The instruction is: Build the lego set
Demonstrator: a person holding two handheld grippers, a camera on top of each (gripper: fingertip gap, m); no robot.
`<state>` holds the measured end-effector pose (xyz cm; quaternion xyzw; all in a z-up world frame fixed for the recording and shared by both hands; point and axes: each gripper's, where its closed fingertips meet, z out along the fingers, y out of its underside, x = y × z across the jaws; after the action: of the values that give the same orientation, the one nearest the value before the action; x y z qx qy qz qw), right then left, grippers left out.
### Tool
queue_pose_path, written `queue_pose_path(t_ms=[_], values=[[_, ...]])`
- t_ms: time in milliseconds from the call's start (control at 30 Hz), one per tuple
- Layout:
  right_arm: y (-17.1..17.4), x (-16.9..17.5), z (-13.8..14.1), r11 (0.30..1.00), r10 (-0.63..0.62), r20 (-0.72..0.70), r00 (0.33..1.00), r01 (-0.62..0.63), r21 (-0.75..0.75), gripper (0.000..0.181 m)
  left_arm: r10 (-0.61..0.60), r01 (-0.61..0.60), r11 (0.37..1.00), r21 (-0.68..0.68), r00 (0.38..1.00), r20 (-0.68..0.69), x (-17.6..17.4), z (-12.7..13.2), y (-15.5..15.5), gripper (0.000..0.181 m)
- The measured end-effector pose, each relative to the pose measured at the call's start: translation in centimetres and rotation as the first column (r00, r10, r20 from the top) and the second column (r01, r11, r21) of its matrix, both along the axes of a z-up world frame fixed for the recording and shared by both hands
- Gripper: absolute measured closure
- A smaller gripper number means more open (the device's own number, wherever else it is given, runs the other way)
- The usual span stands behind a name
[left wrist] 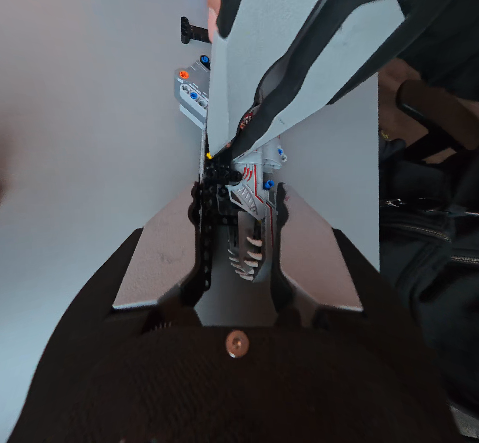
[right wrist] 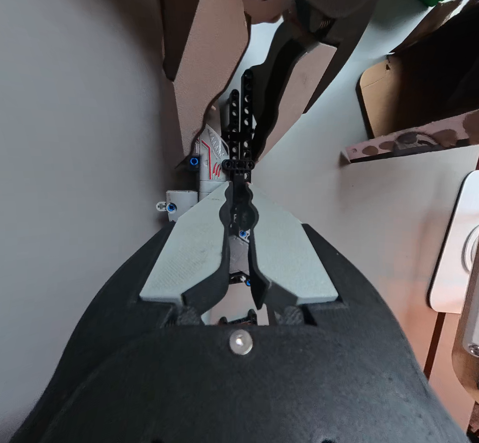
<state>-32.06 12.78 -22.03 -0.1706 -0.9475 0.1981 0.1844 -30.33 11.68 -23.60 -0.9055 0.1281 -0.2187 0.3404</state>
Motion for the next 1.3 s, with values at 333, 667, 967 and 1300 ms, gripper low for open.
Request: queue_pose_path(t_ms=[333, 667, 967, 1300], values=[[-0.26, -0.58, 0.35, 0.929, -0.200, -0.080, 0.977, 0.162, -0.332, 0.178, 0.039, -0.043, 0.998, 0.049, 0.995, 0.093, -0.43, 0.07, -0.15, 0.125], [-0.28, -0.32, 0.50, 0.887, -0.167, 0.102, 0.981, 0.195, -0.419, 0.177, 0.033, -0.038, 0.998, 0.051, 0.995, 0.098, -0.19, 0.10, 0.05, 0.125], [-0.39, -0.41, -0.14, 0.992, -0.099, 0.191, 0.976, 0.083, 0.094, 0.177, 0.046, -0.050, 0.998, 0.048, 0.995, 0.090, -0.14, 0.10, 0.12, 0.125], [-0.67, -0.41, 0.33, 0.852, -0.183, 0.071, 0.981, 0.194, -0.486, 0.178, 0.040, -0.047, 0.997, 0.059, 0.993, 0.107, 0.13, 0.11, 0.13, 0.125]])
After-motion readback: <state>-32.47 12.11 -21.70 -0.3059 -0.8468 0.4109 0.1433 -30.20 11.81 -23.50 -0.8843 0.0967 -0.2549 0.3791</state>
